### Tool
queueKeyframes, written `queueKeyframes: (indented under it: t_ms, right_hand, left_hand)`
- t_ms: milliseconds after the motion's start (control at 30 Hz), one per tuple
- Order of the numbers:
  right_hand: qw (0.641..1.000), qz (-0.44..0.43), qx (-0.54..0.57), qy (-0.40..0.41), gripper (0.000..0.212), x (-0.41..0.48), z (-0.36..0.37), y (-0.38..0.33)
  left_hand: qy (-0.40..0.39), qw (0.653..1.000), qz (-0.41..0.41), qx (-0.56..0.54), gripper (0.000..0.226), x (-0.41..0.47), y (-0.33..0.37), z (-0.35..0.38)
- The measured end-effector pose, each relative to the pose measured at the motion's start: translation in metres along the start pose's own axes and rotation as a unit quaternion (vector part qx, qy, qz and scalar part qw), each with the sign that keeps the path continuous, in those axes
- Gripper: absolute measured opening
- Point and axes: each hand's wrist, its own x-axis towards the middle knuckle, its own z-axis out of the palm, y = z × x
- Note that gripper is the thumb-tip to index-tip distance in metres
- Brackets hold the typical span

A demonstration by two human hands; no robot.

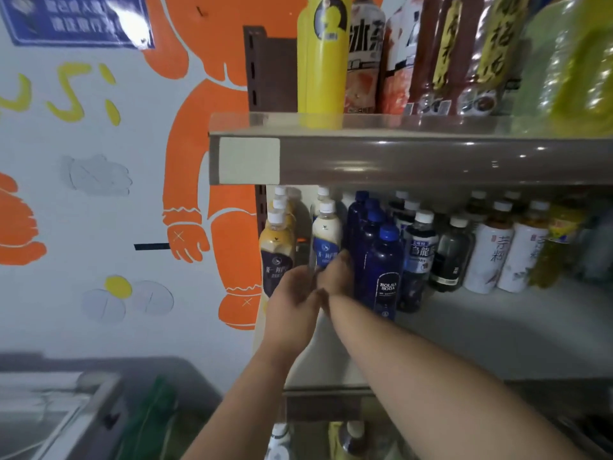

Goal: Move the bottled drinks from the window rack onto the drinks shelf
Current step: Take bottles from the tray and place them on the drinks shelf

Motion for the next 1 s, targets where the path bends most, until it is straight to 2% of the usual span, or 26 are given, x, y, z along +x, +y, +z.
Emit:
queueKeyframes:
  t_ms: [100, 233, 300, 400, 467, 500, 567, 600, 633, 667, 700, 767, 867, 900, 1000]
  right_hand:
    - [1.000, -0.006, 0.003, 0.004, 0.028, 0.021, 0.014, 0.003]
    - [0.998, -0.009, 0.056, -0.011, 0.035, 0.030, 0.019, 0.003]
    - [1.000, -0.013, -0.009, -0.005, 0.037, 0.028, 0.020, 0.004]
    - [0.999, -0.017, -0.042, -0.019, 0.051, 0.016, 0.015, 0.011]
    - [0.997, -0.034, -0.063, -0.013, 0.054, 0.001, 0.014, 0.012]
    - [0.996, -0.055, -0.071, -0.020, 0.046, -0.007, 0.012, 0.014]
    - [0.986, -0.114, -0.114, -0.044, 0.016, -0.028, 0.000, 0.011]
    - [0.984, -0.157, -0.051, -0.069, 0.012, -0.040, -0.010, 0.007]
    - [0.980, -0.182, 0.031, -0.073, 0.023, -0.053, -0.021, 0.007]
    - [0.976, -0.194, 0.088, -0.041, 0.031, -0.062, -0.035, 0.012]
    - [0.965, -0.242, 0.098, -0.023, 0.032, -0.071, -0.054, 0.021]
    - [0.947, -0.313, 0.066, 0.019, 0.015, -0.081, -0.094, 0.037]
    - [0.937, -0.286, 0.189, 0.063, 0.011, -0.088, -0.171, 0.069]
    - [0.934, -0.273, 0.211, 0.089, 0.013, -0.089, -0.201, 0.080]
    - [0.945, -0.211, 0.178, 0.174, 0.008, -0.092, -0.295, 0.136]
  left_hand:
    - [0.016, 1.000, 0.008, -0.006, 0.033, 0.007, -0.010, -0.003]
    - [0.000, 1.000, 0.019, -0.024, 0.030, 0.009, -0.013, -0.010]
    - [0.010, 0.999, 0.032, -0.028, 0.028, 0.007, -0.014, -0.011]
    - [0.020, 0.997, 0.036, -0.061, 0.024, 0.007, -0.011, -0.011]
    - [0.034, 0.996, 0.031, -0.070, 0.030, 0.006, -0.008, -0.014]
    - [0.045, 0.996, 0.031, -0.065, 0.034, 0.004, -0.006, -0.016]
    - [0.062, 0.996, 0.034, -0.060, 0.035, -0.004, 0.008, -0.018]
    - [0.063, 0.995, 0.032, -0.065, 0.032, -0.007, 0.016, -0.017]
    - [0.065, 0.995, 0.025, -0.075, 0.028, -0.010, 0.023, -0.014]
    - [0.065, 0.994, 0.016, -0.089, 0.025, -0.014, 0.032, -0.009]
    - [0.063, 0.991, 0.005, -0.116, 0.024, -0.021, 0.043, -0.001]
    - [0.044, 0.976, -0.010, -0.215, 0.026, -0.038, 0.066, 0.023]
    - [-0.040, 0.946, -0.017, -0.321, 0.028, -0.072, 0.095, 0.079]
    - [-0.078, 0.940, -0.018, -0.333, 0.026, -0.084, 0.104, 0.105]
    - [-0.175, 0.941, -0.045, -0.286, 0.026, -0.127, 0.124, 0.195]
